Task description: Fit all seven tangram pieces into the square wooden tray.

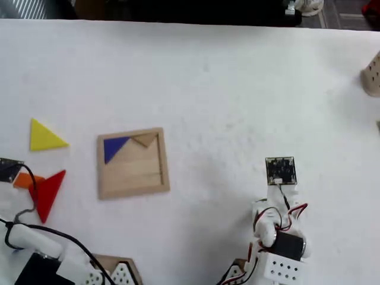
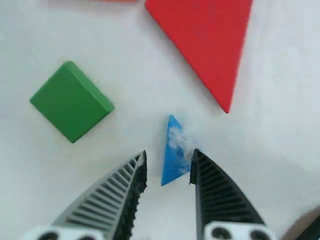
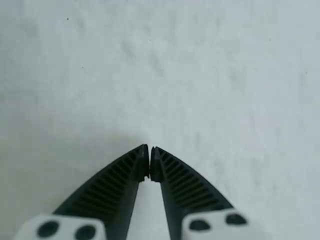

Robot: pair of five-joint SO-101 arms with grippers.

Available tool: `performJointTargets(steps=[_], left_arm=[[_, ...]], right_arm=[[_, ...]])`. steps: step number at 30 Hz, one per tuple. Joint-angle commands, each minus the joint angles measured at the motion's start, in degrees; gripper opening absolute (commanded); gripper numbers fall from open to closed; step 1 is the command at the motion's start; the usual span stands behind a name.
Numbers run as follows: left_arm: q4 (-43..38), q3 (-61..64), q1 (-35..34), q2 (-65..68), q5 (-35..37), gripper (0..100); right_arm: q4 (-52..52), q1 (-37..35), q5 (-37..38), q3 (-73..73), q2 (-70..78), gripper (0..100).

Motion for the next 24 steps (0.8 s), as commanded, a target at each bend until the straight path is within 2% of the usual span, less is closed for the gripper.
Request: performJointTargets(steps=[1,8,14,24], left_arm=[[-3.6,-0.62,-2.59,-0.04,-1.58,17],[-2.2,2.02,-3.3,-0.57,-4.13,21],[11.43,-5.89,-0.92,-0.13,-4.31,21],[2.29,-2.29,-1.01,-0.04,-3.96,21]], right_arm=[[0.31,0.31,0.53,0.35,-0.66,1.7],[0.31,0.31,0.53,0.35,-0.66,1.7],[0.31,0.31,0.53,0.35,-0.66,1.7],[0.31,0.4,0.53,0.35,-0.66,1.7]])
